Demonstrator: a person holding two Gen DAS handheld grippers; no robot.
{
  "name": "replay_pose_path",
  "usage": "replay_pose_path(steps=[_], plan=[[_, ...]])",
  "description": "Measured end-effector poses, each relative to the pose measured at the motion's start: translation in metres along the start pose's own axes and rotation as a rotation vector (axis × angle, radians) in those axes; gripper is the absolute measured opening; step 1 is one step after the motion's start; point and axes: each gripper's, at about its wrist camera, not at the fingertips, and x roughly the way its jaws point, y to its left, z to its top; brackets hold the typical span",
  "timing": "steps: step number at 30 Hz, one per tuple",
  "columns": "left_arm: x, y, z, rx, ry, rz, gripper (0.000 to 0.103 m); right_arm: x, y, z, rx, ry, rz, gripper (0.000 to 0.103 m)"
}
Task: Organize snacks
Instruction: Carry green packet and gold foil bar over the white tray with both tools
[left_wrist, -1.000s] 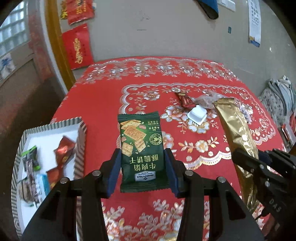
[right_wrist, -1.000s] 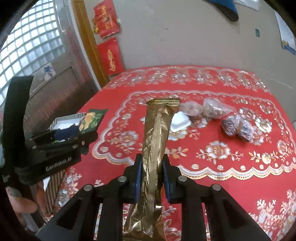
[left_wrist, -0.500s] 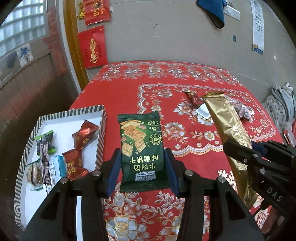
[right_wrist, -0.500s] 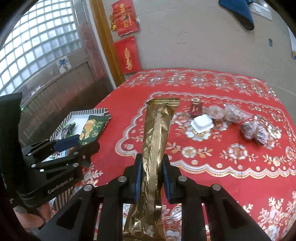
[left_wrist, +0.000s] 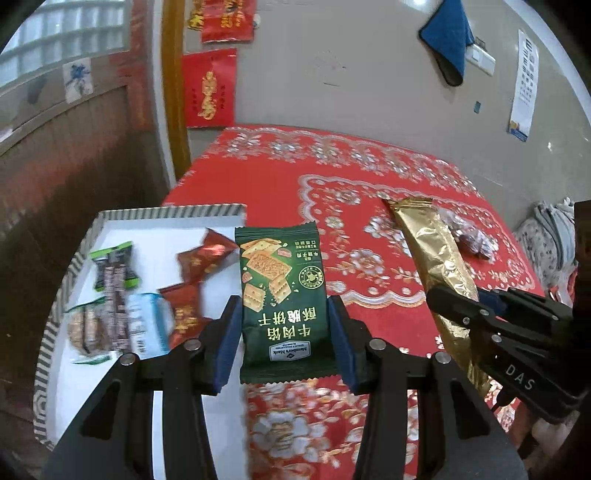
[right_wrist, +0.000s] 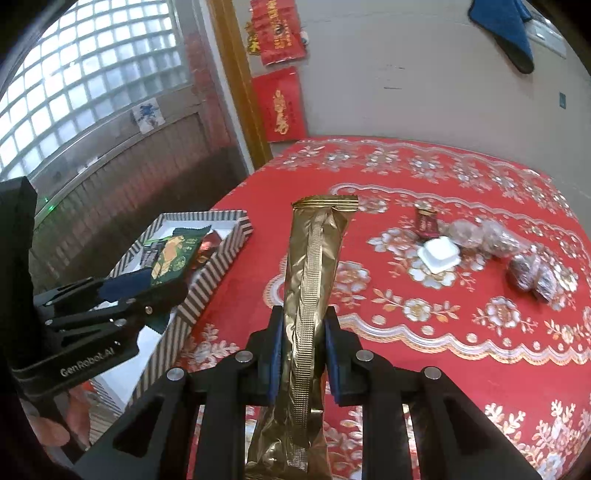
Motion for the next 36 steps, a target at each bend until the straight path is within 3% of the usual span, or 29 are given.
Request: replay_pose_path(steps=[15, 27, 36], plan=[[-0.011, 0.079, -0.014, -0.075, 0.003, 0.133, 0.044, 0.032, 0.07, 0.02, -0.096, 0.03, 0.097, 0.02], [0.001, 0.12, -0.029, -0.116, 0.042, 0.175, 0.044, 0.079, 0.128, 0.029, -0.134, 0.104, 0.198, 0.02], [0.012, 0.138, -0.037, -0.131, 0.068, 0.21, 0.044, 0.119, 0.154, 0.025, -0.137, 0.182, 0.227, 0.02]])
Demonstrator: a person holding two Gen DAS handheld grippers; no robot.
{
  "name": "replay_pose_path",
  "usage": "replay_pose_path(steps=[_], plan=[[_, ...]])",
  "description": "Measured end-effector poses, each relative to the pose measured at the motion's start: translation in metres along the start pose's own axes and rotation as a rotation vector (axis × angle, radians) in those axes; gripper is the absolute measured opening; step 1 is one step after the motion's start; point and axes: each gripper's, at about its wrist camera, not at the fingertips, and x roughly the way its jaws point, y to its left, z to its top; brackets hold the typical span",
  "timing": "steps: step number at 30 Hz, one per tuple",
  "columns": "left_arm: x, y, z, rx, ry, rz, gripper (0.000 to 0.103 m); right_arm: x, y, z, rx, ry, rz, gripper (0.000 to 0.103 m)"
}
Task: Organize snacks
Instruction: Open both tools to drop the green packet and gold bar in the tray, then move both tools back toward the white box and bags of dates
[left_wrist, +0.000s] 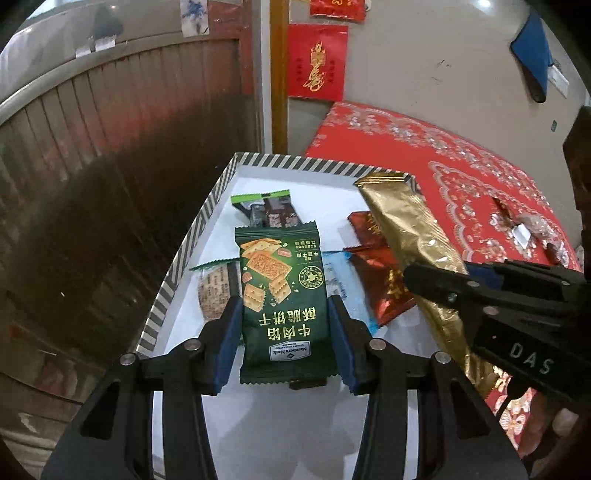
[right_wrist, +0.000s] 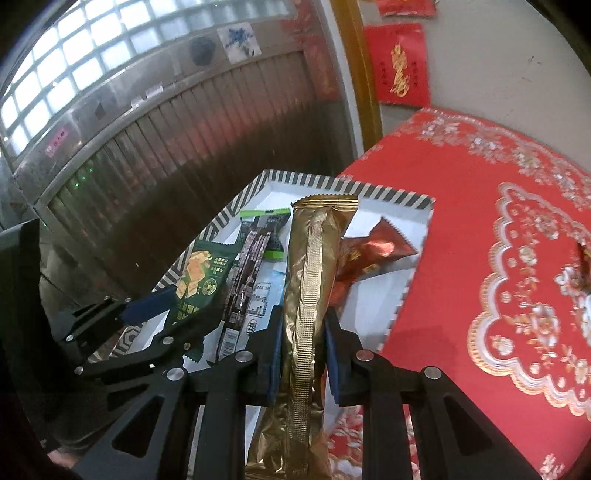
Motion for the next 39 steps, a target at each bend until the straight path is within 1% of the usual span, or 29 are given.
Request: replay_pose_path(steps=[6, 15, 17, 18, 19, 21, 23, 25, 27, 30, 32, 34, 39], plan=[[0.007, 0.003, -0.002, -0.002, 0.004, 0.017, 0.044, 0.019, 0.006, -0.002, 0.0, 0.037, 0.012, 0.02], [0.014, 0.006, -0.006, -0.008, 0.014, 0.048, 0.045, 0.023, 0.008, -0.003, 0.019, 0.025, 0.034, 0.025], [0.015, 0.006, -0.006, -0.017, 0.017, 0.038, 0.045, 0.02, 0.009, -0.004, 0.028, 0.017, 0.049, 0.033], [0.014, 0.007, -0.006, -0.025, 0.014, 0.032, 0.046, 0.018, 0.009, -0.004, 0.031, 0.012, 0.056, 0.042], [0.014, 0.006, -0.006, -0.025, 0.014, 0.033, 0.048, 0.014, 0.01, -0.004, 0.032, 0.001, 0.058, 0.047], [0.012, 0.005, -0.006, -0.019, 0.01, 0.04, 0.048, 0.007, 0.01, -0.004, 0.019, -0.023, 0.04, 0.048], [0.01, 0.003, -0.006, -0.017, 0.007, 0.052, 0.053, 0.002, 0.009, -0.003, 0.016, -0.032, 0.032, 0.049], [0.004, 0.001, -0.005, -0.02, -0.017, 0.06, 0.065, -0.004, 0.006, -0.005, 0.025, -0.039, 0.031, 0.055], [-0.003, -0.002, -0.004, -0.017, -0.045, 0.07, 0.069, -0.012, 0.0, -0.006, 0.038, -0.052, 0.04, 0.057], [-0.012, -0.009, 0.0, -0.002, -0.081, 0.094, 0.07, -0.026, -0.009, -0.01, 0.051, -0.071, 0.029, 0.063], [-0.017, -0.014, 0.004, 0.003, -0.092, 0.083, 0.074, -0.037, -0.019, -0.012, 0.07, -0.091, 0.022, 0.067], [-0.021, -0.021, 0.007, 0.005, -0.101, 0.069, 0.074, -0.046, -0.027, -0.015, 0.079, -0.104, 0.009, 0.071], [-0.03, -0.049, 0.014, 0.033, -0.119, 0.037, 0.074, -0.072, -0.057, -0.028, 0.115, -0.139, -0.039, 0.072]])
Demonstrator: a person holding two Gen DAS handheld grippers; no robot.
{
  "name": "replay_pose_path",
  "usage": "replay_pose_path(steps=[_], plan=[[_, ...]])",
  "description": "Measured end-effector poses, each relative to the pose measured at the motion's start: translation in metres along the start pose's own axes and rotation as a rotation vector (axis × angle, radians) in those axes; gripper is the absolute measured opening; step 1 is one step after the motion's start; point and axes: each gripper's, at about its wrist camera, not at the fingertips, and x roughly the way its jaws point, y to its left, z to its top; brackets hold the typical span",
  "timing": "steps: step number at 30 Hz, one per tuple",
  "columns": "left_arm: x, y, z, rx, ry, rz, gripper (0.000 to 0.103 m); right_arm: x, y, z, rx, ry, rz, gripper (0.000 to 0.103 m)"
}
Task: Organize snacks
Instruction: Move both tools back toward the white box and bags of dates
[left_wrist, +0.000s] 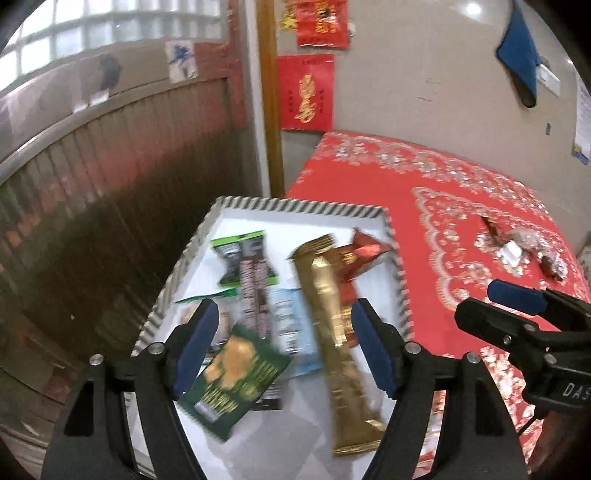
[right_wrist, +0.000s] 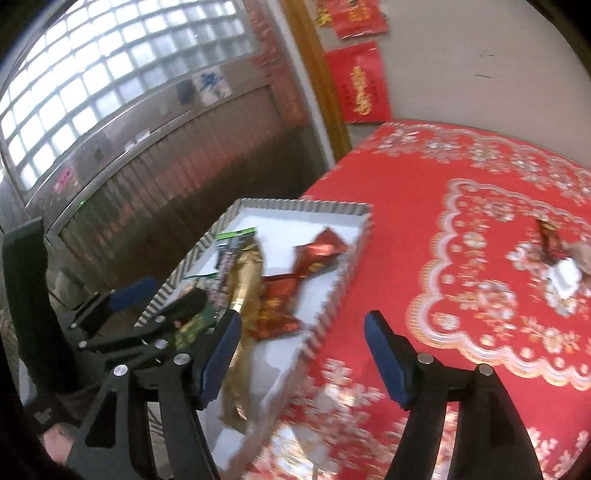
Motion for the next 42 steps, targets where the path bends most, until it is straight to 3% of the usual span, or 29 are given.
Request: replay_pose_path(steps=[11, 16, 21, 25, 30, 33, 42], plan=[[-0.014, -0.081, 0.018, 0.084, -0.029, -0.097, 0.074, -0.075, -0.112, -0.031, 0.162, -0.085, -0.151, 0.079], [-0.011, -0.131, 0.022, 0.125, 0.011, -0.197, 0.074, -0.114, -0.165, -0.051, 0.244, -0.124, -0.25, 0.081], [0.003, -0.186, 0.025, 0.154, 0.077, -0.303, 0.074, -0.139, -0.204, -0.068, 0.315, -0.14, -0.289, 0.081], [0.017, -0.227, 0.029, 0.209, 0.102, -0.36, 0.074, -0.148, -0.222, -0.077, 0.337, -0.139, -0.298, 0.081], [0.055, -0.271, 0.037, 0.298, 0.193, -0.429, 0.074, -0.15, -0.238, -0.083, 0.376, -0.145, -0.291, 0.082], [0.079, -0.294, 0.042, 0.355, 0.222, -0.434, 0.074, -0.15, -0.247, -0.087, 0.394, -0.139, -0.285, 0.082], [0.133, -0.331, 0.057, 0.374, 0.313, -0.48, 0.074, -0.146, -0.263, -0.092, 0.418, -0.12, -0.289, 0.082]])
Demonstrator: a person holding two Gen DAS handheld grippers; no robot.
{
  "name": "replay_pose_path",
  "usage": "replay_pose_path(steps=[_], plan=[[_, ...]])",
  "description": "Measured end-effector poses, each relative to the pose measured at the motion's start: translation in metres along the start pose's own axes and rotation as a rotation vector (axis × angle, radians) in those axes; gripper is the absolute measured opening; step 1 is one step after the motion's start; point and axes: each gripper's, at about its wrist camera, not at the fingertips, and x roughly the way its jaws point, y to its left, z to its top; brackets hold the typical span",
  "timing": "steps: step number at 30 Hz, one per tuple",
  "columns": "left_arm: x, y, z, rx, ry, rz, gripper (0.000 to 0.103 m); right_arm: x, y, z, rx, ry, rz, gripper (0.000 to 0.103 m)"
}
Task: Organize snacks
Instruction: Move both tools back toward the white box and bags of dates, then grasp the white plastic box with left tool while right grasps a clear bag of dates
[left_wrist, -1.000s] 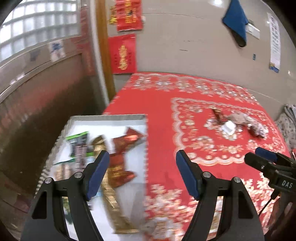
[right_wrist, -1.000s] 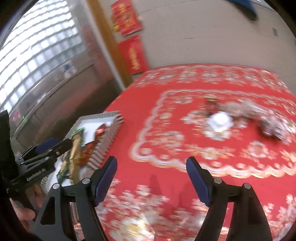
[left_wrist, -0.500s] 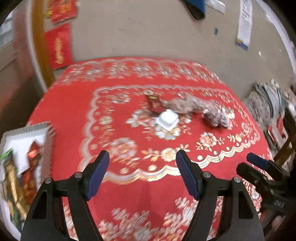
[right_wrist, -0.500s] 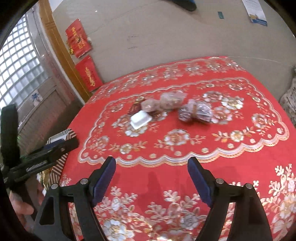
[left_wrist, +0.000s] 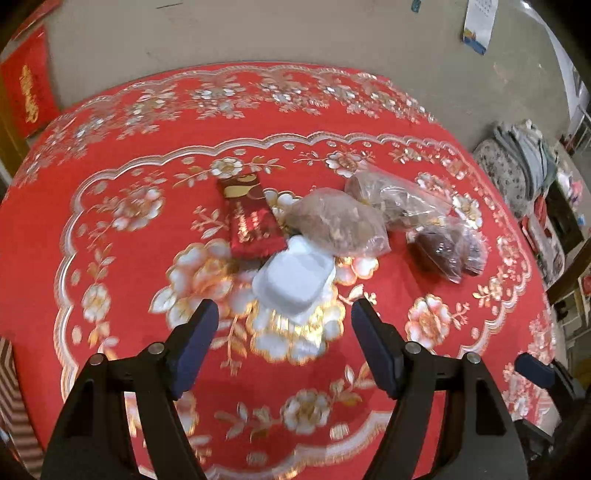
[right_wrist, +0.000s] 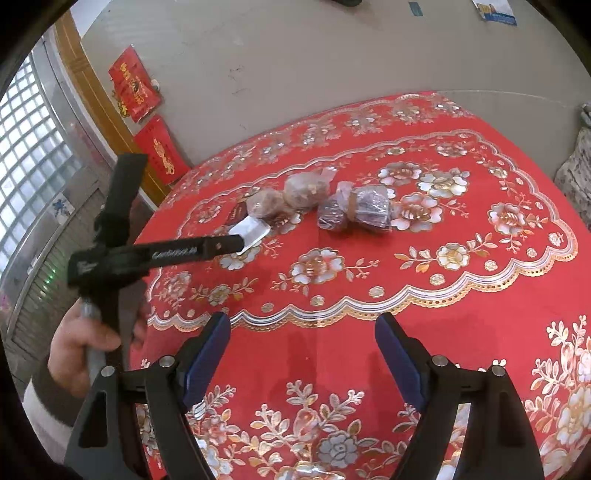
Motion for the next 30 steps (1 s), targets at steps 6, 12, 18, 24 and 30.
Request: replay_pose_path(steps=[6, 12, 18, 24, 30], plan=[[0.007, -0.012, 0.011, 0.051, -0.006, 0.014, 0.074, 0.003, -0.006, 0.003, 0.013, 0.004, -0.008, 0.082], [0.015, -0.019, 0.014, 0.091, 0.013, 0.032, 0.048, 0.008, -0.01, 0.006, 0.021, 0.009, -0.006, 0.082], [0.016, -0.017, 0.013, 0.091, 0.001, 0.048, 0.038, 0.009, -0.014, 0.018, 0.008, -0.01, -0.035, 0.082], [0.007, -0.013, 0.005, 0.056, 0.009, 0.03, 0.038, 0.027, -0.011, 0.054, -0.191, -0.028, -0.113, 0.086], [0.001, -0.002, -0.005, -0.019, 0.021, 0.032, 0.038, 0.056, -0.03, 0.085, -0.022, 0.036, -0.112, 0.089]])
